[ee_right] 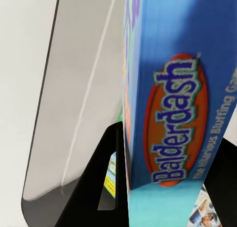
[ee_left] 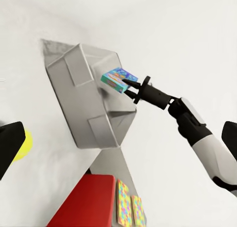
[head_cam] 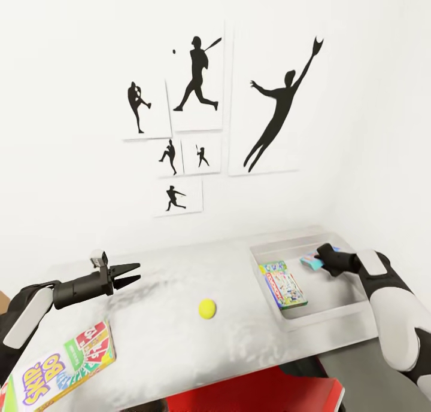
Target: Put all the toys in the child's room - the three board games (two on the bed and one on the table), the two jigsaw puzzles on the table, and the tennis ball on the table - inside the toy box on the table in the child's room.
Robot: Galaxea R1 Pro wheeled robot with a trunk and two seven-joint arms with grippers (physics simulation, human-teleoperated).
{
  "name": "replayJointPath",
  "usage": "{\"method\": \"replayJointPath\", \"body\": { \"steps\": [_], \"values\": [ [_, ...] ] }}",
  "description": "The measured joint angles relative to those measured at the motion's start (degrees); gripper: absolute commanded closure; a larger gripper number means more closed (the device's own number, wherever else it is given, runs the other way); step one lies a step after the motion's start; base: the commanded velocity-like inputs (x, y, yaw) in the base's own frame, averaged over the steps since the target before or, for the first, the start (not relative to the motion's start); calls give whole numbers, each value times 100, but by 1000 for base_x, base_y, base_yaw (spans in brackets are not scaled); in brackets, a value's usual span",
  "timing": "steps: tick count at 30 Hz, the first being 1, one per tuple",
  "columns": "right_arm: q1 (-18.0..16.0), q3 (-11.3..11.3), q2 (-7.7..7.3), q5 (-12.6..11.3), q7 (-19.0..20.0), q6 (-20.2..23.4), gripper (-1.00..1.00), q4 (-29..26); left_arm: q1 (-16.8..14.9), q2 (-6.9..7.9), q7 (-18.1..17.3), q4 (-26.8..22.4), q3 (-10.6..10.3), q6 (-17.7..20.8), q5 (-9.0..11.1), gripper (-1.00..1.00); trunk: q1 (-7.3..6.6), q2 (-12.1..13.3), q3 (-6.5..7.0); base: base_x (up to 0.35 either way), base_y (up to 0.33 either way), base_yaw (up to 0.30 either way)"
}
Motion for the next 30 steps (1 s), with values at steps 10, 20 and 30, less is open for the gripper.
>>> {"method": "replayJointPath", "body": {
  "steps": [10,20,30],
  "values": [
    [-110,-9,12,-13,-28,-25,100,0,0,-6,0,19,3,0,-26,-100,0,0,-93,0,0,0],
    [-207,-8,59,5,-43,-39,100,5,0,-8,0,20,5,0,-51,-100,0,0,-187,0,0,0],
    [-216,-8,62,7,-44,-39,100,7,0,-8,0,19,-6,0,-44,-100,0,0,-281,0,0,0]
  ]
}}
